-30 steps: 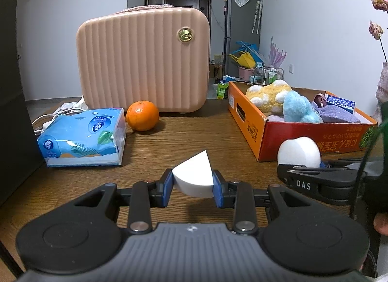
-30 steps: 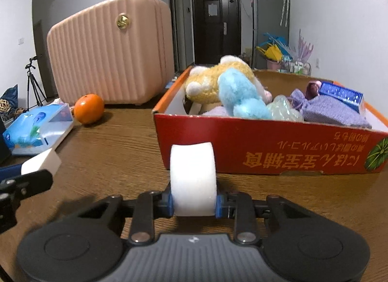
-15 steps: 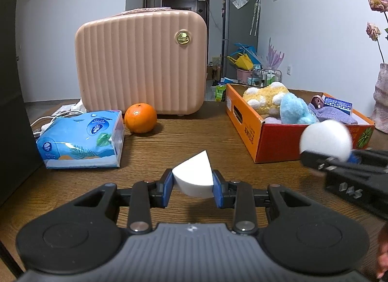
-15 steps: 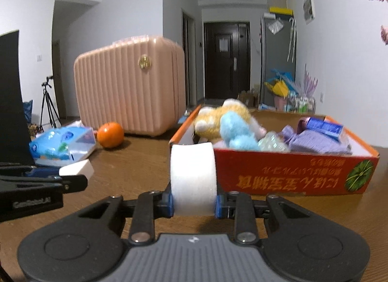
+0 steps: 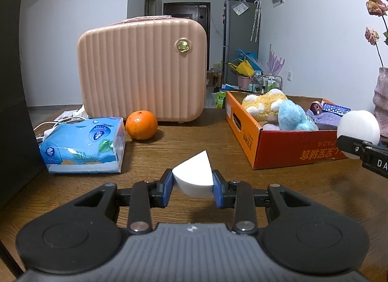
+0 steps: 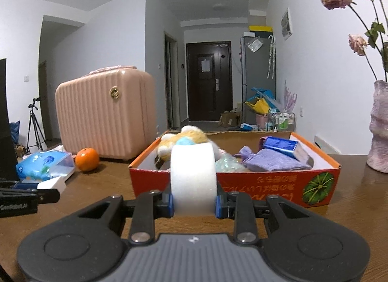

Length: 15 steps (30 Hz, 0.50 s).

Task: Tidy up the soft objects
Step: 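Carry the wedge and round sponges over the cardboard box with both tools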

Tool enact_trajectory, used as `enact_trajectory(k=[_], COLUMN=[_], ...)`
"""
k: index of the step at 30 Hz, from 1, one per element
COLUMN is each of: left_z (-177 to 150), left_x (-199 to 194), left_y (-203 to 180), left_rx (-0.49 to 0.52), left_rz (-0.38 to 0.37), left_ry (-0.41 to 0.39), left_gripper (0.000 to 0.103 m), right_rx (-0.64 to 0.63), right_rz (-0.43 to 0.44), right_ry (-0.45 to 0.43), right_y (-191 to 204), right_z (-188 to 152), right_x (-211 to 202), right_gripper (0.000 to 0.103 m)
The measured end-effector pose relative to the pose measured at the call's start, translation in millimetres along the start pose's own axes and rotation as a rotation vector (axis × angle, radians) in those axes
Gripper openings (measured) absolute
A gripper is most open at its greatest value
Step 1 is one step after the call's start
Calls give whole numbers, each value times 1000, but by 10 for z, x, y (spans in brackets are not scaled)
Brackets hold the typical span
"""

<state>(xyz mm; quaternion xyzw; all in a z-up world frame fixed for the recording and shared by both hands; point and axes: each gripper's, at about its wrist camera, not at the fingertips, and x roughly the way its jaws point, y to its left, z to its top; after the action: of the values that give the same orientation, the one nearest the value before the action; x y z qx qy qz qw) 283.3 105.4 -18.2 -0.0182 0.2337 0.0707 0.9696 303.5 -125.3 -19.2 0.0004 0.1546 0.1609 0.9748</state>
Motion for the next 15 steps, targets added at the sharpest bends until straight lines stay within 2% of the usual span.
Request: enact_trajectory(k=[15], left_z=[97], left_x=[-80], left_y=[-204], left_rx=[-39], left_rz=[-22], left_ry=[-43], left_gripper=[34], right_rx=[18], right_rz=[-28], right_ry=[-74], right_y=[-213], right_z=[88], right_x=[-28], right_gripper=[28])
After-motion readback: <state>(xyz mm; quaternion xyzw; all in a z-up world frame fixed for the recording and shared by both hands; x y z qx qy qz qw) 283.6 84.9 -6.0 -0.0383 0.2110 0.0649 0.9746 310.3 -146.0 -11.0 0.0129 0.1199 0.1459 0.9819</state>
